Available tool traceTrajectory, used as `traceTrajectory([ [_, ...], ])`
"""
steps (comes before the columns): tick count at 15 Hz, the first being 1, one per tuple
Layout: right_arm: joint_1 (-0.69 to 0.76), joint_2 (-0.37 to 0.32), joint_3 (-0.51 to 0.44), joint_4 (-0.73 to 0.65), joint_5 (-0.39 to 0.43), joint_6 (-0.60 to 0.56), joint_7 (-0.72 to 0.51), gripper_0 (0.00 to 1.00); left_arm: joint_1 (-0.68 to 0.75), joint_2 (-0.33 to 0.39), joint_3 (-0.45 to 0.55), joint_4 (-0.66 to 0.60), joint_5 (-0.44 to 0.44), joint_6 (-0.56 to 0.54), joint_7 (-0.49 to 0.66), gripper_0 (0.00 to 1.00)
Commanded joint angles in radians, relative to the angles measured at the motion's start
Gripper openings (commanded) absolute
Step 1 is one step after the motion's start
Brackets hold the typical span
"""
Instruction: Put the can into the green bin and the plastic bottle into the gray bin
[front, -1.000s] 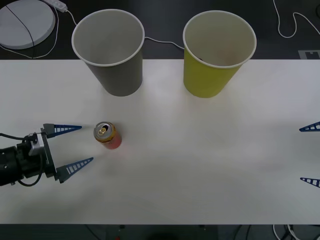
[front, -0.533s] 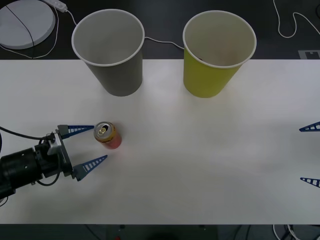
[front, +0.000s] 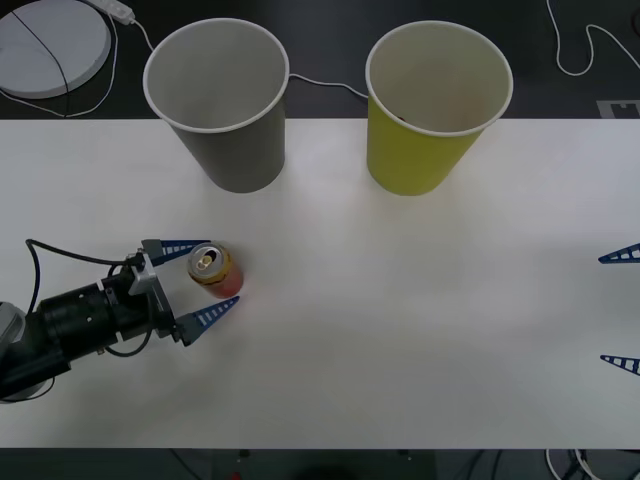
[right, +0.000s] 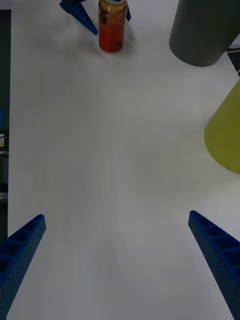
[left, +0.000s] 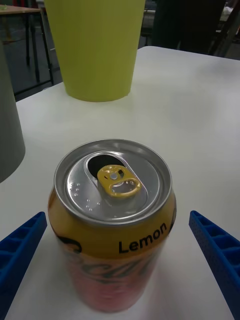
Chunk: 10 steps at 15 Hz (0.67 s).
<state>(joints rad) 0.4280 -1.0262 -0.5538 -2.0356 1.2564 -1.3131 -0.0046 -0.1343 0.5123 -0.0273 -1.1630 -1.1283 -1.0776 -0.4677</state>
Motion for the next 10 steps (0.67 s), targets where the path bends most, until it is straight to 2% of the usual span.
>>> traceTrajectory([
  [1,0.0,0.0,0.0,0.0,0.0,0.0,0.0,1.0,-0.021,-0.034,0.001,0.012,-0.025,0.008,0.004,1.0],
  [8,0.0,0.0,0.0,0.0,0.0,0.0,0.0,1.0,-0.028,-0.058,0.003,0.012,-0.044,0.018,0.02,1.0],
  [9,0.0,0.0,0.0,0.0,0.0,0.0,0.0,1.0,-0.028,-0.058,0.003,0.012,-0.044,0.018,0.02,0.46],
  [10,0.0,0.0,0.0,0.0,0.0,0.0,0.0,1.0,-0.028,-0.058,0.004,0.012,-0.044,0.018,0.02,0.0],
])
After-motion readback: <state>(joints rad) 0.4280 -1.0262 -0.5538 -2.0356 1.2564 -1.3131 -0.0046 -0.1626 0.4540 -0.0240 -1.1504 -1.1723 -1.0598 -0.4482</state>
